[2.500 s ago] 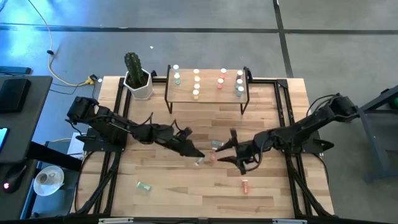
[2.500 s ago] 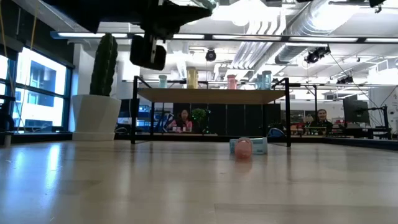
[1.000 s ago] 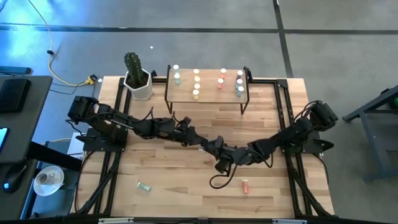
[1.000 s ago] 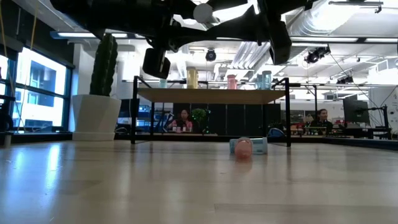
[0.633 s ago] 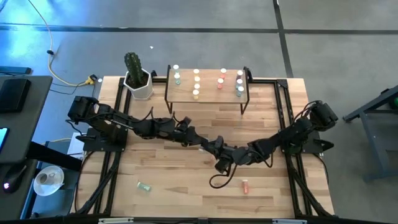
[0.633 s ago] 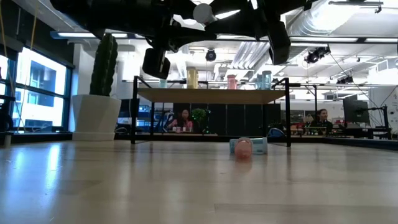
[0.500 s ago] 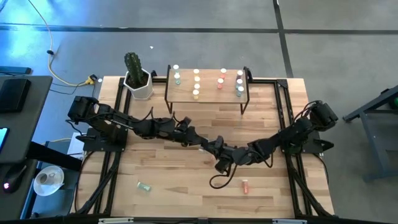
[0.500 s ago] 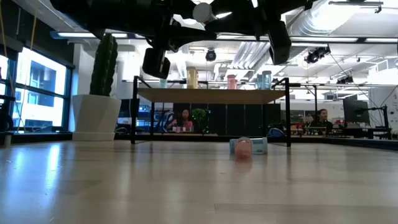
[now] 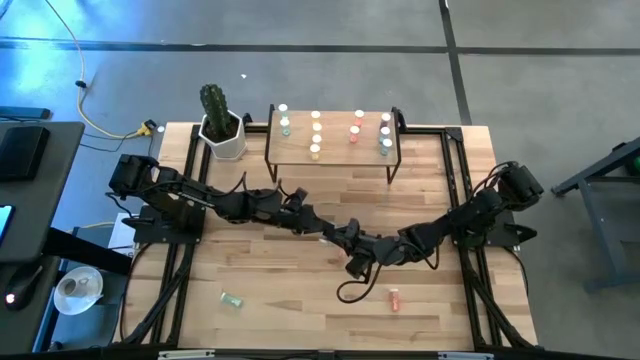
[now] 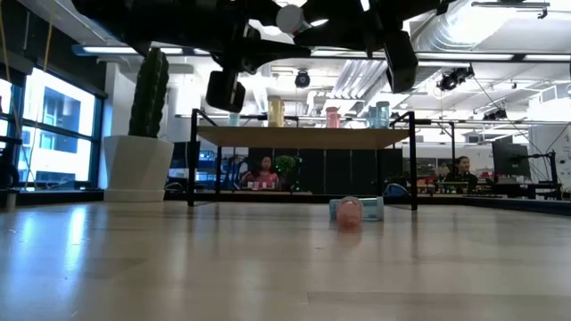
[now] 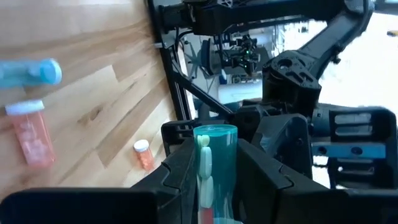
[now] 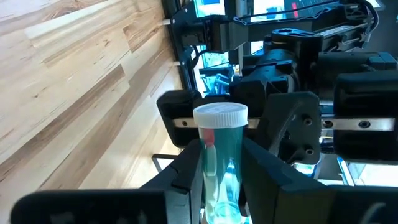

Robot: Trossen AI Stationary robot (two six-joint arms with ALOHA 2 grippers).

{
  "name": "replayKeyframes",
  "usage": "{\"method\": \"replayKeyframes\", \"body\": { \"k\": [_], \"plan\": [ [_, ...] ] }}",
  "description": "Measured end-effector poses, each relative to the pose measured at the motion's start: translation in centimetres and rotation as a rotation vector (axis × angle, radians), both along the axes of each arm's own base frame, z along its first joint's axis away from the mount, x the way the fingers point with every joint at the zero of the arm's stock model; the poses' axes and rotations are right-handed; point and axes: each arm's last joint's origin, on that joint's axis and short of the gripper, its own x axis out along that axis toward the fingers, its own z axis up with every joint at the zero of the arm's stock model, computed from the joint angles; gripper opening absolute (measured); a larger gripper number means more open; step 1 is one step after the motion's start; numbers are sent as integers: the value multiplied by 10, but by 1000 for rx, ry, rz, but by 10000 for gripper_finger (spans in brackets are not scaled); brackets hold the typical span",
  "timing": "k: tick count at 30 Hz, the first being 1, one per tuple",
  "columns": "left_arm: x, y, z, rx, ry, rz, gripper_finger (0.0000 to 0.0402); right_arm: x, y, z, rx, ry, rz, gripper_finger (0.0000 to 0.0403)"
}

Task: Pick and place medicine bottles onto shelf by color
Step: Put the light blue pill bottle on the shelf aligned with the other light blue pill bottle

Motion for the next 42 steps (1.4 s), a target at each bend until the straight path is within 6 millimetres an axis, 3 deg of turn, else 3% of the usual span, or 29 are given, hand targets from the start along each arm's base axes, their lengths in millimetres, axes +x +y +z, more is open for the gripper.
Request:
{"method": "replayKeyframes", "body": {
  "k": [5, 19, 31, 42],
  "plan": [
    [0, -1, 0, 114, -5, -41, 96, 1, 1, 2, -3, 1, 7, 76],
    [-1, 15, 0, 247, -13, -118, 199, 2, 1, 6, 51, -32, -5, 76],
    [-5, 50, 5, 462, -106, -231, 196, -3, 0, 18, 195, -108, -64, 75],
    [-10, 70, 16, 581, -244, -291, 195, -5, -2, 22, 337, -171, -131, 75]
  ]
}}
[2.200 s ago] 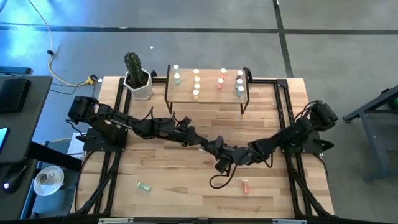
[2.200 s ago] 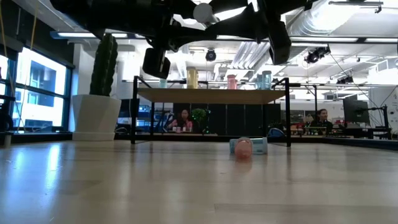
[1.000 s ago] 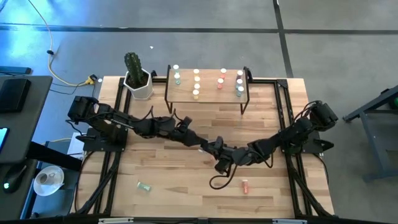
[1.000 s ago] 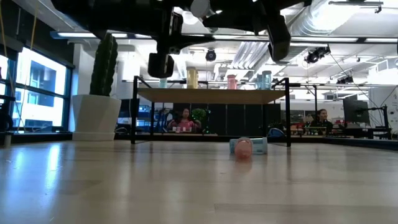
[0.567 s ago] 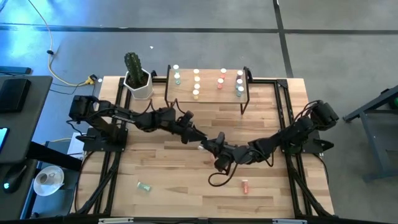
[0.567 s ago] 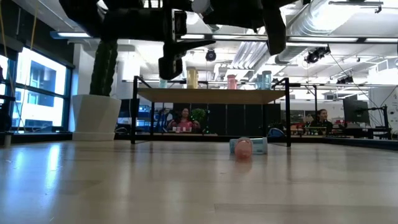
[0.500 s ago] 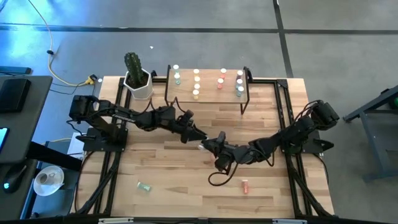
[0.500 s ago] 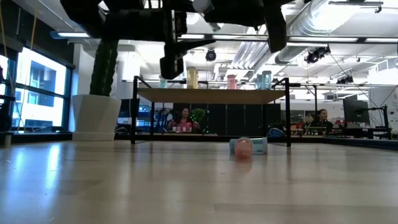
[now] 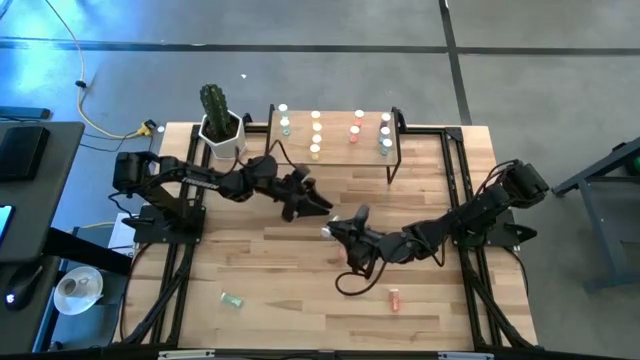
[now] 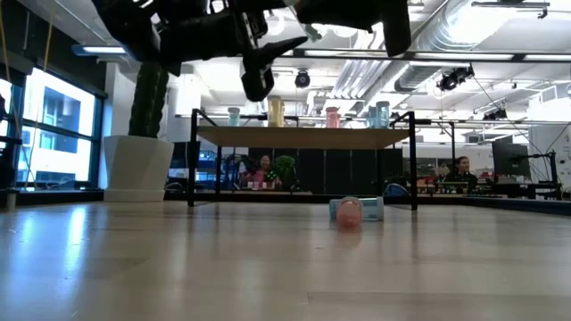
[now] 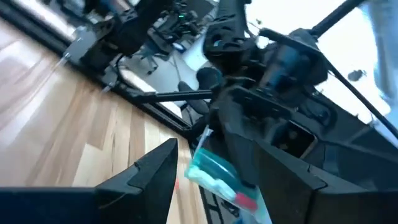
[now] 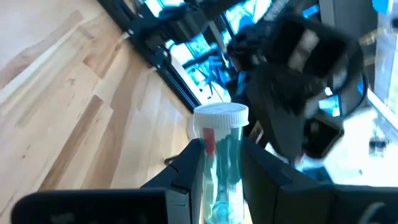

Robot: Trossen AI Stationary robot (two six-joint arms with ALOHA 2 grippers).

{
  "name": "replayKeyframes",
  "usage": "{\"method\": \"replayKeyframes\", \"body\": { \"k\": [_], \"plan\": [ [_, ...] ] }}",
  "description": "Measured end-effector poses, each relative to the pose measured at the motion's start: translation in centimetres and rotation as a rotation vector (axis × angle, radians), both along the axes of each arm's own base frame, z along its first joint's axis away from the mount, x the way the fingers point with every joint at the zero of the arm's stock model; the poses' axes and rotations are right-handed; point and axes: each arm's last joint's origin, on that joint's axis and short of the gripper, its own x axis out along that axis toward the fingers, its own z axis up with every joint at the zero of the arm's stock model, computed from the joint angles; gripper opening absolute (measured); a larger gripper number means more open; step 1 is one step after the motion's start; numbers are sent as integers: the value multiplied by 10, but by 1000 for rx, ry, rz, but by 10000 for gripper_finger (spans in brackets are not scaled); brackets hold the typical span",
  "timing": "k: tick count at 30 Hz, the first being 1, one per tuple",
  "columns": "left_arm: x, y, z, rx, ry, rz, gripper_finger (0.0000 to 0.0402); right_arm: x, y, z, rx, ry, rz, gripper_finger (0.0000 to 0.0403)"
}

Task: Pick and place medicine bottles onto shelf by color
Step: Put the light blue pill bottle on the shelf aligned with the other light blue pill bottle

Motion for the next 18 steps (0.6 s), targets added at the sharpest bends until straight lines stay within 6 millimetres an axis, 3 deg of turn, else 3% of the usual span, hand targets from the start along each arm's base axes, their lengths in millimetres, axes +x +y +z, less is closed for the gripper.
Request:
{"method": "replayKeyframes", "body": {
  "k": [8, 18],
  "plan": [
    [-2, 3, 1, 247, -82, -64, 195, -5, 11, 3, 141, -85, -46, 75],
    [0, -4, 1, 561, -176, -78, 195, -10, 21, 29, 321, -363, -48, 76]
  ]
}}
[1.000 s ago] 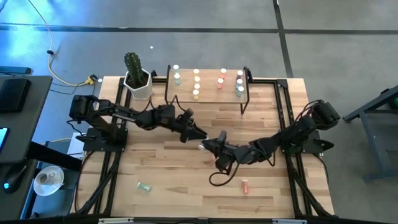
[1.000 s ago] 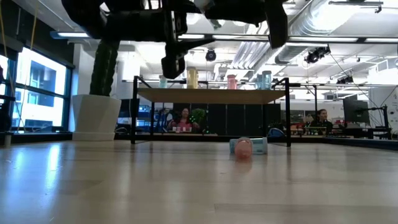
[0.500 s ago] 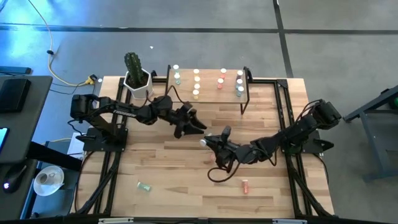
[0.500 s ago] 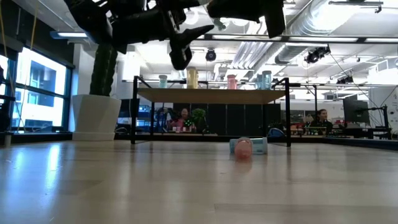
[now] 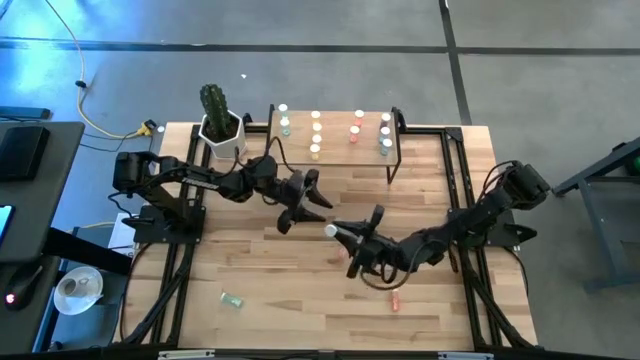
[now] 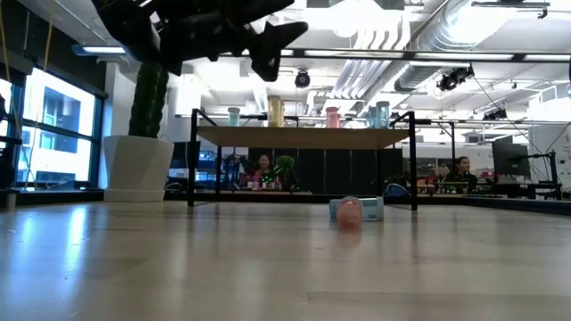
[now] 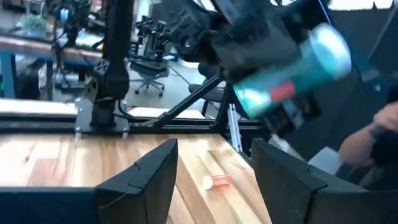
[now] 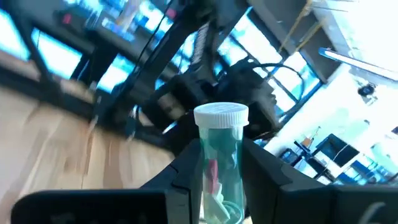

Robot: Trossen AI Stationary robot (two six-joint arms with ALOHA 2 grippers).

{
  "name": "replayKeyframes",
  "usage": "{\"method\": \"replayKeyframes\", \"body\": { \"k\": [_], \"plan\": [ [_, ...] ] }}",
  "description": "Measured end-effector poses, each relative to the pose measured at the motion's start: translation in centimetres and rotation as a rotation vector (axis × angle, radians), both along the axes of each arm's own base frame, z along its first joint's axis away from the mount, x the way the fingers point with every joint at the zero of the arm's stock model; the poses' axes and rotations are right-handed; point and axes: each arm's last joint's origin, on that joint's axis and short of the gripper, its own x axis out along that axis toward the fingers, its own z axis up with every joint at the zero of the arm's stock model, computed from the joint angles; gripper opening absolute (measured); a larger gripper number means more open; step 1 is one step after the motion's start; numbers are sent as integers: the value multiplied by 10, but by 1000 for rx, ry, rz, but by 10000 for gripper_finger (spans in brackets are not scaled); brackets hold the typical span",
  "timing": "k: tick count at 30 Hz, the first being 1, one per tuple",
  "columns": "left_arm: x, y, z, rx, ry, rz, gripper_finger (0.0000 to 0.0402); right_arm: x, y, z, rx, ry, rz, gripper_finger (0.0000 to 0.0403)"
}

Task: Pick and place medicine bottles onto shelf by color
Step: Put the light blue pill bottle on the shelf aligned with the other light blue pill bottle

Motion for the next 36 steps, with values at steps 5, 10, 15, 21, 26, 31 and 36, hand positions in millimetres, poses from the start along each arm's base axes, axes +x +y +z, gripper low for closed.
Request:
{"method": "replayKeyframes", "body": {
  "k": [5, 10, 15, 21, 26, 31, 36],
  "plan": [
    [3, -12, 0, 70, -23, -14, 195, -5, -10, 18, 138, -111, 42, 76],
    [7, -25, 0, 151, -43, 81, 195, -14, -24, 39, 337, -207, 116, 76],
    [10, -38, 1, 218, -56, 188, 195, -19, -37, 44, 551, -202, 212, 76],
    [11, -55, 1, 249, -70, 175, 195, -11, -49, 35, 684, -162, 234, 76],
    [11, -65, 3, 256, -91, 166, 195, -6, -48, 27, 700, -139, 225, 76],
    [11, -68, 6, 253, -121, 223, 195, -4, -47, 25, 705, -136, 225, 76],
    [11, -67, 7, 245, -121, 286, 195, -4, -46, 26, 708, -139, 250, 76]
  ]
}}
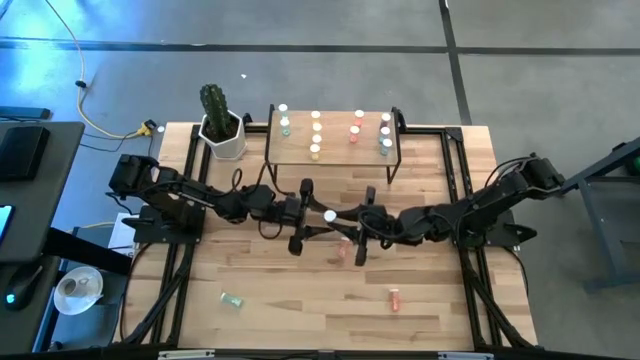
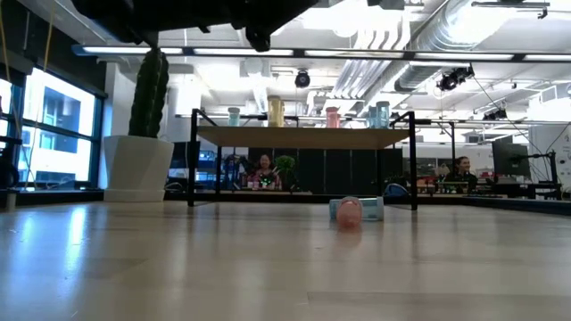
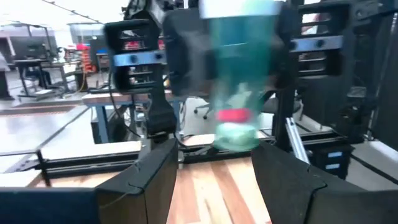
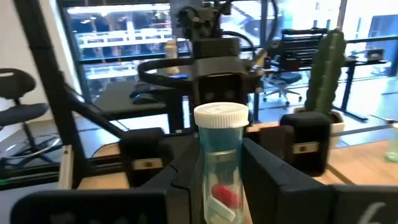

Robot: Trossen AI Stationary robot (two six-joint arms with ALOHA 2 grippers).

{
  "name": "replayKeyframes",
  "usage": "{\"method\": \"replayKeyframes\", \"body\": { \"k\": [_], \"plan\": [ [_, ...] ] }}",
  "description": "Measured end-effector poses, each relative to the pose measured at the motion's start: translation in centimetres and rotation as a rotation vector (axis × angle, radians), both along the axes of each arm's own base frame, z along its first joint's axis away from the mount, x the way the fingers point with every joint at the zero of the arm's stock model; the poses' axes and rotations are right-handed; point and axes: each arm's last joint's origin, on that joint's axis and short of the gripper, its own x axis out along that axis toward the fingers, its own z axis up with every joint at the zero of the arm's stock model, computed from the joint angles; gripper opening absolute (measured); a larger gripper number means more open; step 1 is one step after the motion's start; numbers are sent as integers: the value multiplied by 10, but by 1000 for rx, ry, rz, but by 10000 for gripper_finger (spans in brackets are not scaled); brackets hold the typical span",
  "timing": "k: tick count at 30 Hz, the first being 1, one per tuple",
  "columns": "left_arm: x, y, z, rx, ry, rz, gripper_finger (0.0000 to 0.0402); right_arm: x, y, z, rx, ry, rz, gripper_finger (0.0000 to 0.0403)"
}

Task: Pick and place medicine bottles onto shelf by color
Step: Put the light blue pill bottle on the shelf aligned with the other light blue pill bottle

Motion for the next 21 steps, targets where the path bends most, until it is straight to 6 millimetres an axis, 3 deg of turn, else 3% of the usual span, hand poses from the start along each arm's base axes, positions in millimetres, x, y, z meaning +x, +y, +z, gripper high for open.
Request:
{"method": "replayKeyframes", "body": {
  "k": [21],
  "plan": [
    [-1, -2, 6, 0, -66, -14, 195, 1, -2, -2, -15, 19, -1, 76]
  ]
}}
